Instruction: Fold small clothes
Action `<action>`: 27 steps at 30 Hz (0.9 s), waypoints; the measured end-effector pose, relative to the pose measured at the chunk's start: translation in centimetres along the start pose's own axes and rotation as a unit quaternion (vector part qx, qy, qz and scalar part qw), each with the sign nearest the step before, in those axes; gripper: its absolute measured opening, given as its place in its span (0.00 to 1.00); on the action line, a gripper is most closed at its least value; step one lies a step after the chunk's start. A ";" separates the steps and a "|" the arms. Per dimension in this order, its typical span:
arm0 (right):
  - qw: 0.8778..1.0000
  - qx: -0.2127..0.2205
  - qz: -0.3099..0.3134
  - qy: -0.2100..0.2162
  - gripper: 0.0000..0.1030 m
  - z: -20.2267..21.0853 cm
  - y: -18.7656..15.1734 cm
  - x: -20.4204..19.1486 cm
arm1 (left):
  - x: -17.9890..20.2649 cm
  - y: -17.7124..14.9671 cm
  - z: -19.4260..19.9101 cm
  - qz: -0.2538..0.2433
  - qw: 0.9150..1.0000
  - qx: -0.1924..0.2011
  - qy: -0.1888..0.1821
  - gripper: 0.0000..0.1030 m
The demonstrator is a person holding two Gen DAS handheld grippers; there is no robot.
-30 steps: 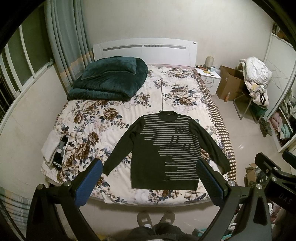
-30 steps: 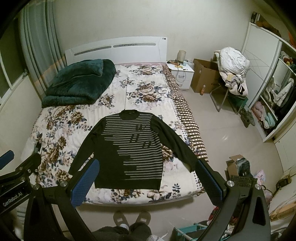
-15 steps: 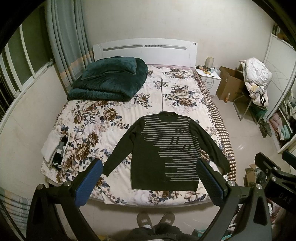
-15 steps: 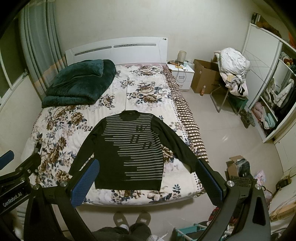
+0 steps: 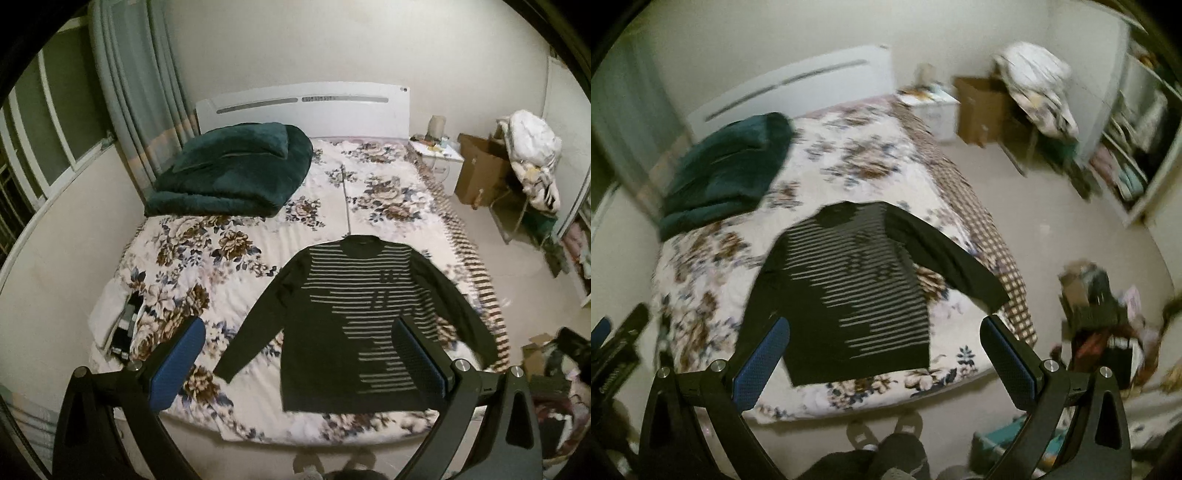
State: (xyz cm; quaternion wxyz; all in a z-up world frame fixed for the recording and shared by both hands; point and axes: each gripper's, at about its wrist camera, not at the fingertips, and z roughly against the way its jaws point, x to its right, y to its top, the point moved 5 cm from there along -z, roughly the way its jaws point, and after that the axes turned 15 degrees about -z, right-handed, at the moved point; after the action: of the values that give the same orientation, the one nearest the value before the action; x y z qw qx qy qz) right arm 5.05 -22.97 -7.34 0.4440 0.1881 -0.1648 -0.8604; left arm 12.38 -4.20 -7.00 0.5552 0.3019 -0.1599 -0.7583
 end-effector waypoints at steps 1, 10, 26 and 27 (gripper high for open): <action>1.000 -0.001 -0.016 -0.016 1.00 -2.2 0.5 1.5 | 0.7 0.1 -2.0 -0.002 1.000 -0.008 0.001 1.00; 0.972 -0.077 -0.200 -0.092 0.61 -24.4 3.6 20.6 | 8.3 0.2 -18.1 -0.032 0.996 -0.084 0.029 1.00; 0.886 -0.166 -0.426 -0.074 0.70 -60.0 1.9 45.2 | 21.4 -3.3 -43.2 -0.052 0.981 -0.185 0.013 1.00; 0.883 -0.172 -0.433 -0.060 0.63 -61.0 1.7 45.3 | 21.9 -3.7 -44.1 -0.056 0.980 -0.188 0.012 1.00</action>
State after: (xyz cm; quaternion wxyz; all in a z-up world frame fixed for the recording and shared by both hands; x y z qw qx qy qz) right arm 10.68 -68.48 -68.02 0.0419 0.1091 0.0572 -0.9915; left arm 33.21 -19.47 -49.06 0.5605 0.2095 0.0096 -0.8011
